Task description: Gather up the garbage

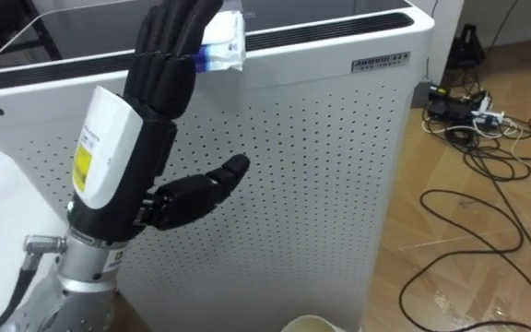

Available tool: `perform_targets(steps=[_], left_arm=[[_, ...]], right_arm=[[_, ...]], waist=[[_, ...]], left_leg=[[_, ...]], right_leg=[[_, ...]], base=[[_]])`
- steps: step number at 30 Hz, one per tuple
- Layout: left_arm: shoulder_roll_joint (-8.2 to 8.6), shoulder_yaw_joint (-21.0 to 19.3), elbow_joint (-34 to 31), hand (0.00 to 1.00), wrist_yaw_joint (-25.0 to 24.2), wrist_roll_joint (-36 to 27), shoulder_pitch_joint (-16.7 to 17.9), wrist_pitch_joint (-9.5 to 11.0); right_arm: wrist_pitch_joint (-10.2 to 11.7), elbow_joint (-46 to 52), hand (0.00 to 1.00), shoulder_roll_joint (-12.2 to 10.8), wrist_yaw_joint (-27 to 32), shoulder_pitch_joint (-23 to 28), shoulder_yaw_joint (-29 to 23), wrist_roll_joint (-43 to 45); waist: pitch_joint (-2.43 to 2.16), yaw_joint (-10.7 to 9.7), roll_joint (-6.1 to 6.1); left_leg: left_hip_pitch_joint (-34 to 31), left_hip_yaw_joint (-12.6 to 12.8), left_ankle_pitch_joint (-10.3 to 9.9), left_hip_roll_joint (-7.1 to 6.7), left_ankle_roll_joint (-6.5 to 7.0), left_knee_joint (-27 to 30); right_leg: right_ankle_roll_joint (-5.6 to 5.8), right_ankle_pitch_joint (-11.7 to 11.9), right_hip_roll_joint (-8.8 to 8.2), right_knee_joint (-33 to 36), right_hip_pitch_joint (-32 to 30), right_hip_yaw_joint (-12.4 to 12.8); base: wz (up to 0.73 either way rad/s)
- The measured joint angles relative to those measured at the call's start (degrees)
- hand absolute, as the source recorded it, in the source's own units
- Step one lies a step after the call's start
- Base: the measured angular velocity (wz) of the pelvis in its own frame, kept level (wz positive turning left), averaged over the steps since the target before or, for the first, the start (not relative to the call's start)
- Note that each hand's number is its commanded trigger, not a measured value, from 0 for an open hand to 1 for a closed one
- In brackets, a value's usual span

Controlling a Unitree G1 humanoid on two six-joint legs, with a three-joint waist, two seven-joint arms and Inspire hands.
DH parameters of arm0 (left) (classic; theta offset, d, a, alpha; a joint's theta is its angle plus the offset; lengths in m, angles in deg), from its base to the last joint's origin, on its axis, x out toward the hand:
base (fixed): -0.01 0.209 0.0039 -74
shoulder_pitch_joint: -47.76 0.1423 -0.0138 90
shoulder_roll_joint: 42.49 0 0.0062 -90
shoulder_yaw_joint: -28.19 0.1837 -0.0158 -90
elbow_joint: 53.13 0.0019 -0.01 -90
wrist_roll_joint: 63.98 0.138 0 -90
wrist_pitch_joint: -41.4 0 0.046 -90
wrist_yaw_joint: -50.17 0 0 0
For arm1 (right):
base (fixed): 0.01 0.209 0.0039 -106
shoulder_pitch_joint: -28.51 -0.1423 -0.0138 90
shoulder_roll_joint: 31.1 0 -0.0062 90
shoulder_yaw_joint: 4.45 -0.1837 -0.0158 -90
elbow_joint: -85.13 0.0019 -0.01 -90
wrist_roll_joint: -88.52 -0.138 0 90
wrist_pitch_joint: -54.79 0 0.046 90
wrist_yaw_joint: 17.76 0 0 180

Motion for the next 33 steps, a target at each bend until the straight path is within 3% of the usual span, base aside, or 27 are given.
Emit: perform_targets(steps=[6, 17, 22, 33], left_arm=[[-2.06, -3.4, -0.1, 0.00, 0.0, 4.0, -2.5, -1.5], [-2.07, -3.5, -1.3, 0.00, 0.1, 5.6, -7.1, -2.1], [-2.11, -3.5, -1.2, 0.00, 0.1, 6.0, -9.1, -3.6], [-2.30, -4.2, -1.3, 0.00, -1.9, 6.1, -11.7, -5.6]], right_arm=[[-0.1, 0.0, 1.00, 0.0, 0.2, 0.4, 0.0, 1.1], [-0.3, 0.0, 1.00, 0.8, 1.0, 0.6, 0.1, 1.2], [-0.4, 0.0, 1.00, 1.5, 0.2, 0.6, 0.7, 0.7], [-1.5, 0.2, 1.00, 1.6, 0.1, 0.6, 1.0, 1.3]], waist=[[0.12, 0.2, -0.19], [0.24, 1.5, -0.41], [0.20, 3.1, -0.40], [-0.58, 3.2, 0.74]], left_leg=[[0.0, 0.7, 0.0, -0.04, 0.00, -0.2], [0.0, 1.3, 0.0, 0.04, 0.00, -0.2], [0.0, 1.3, 0.0, 0.05, 0.00, -0.2], [0.0, 1.4, 0.0, 0.07, 0.00, -0.1]], right_leg=[[0.03, -0.1, 0.02, 0.3, -0.5, 1.0], [0.05, -0.1, 0.09, 0.4, -0.7, 1.4], [0.04, -0.1, 0.10, 0.4, -0.7, 1.3], [0.04, -0.1, 0.09, 0.4, -0.6, 1.3]], base=[[-0.05], [0.00], [0.00], [0.00]])
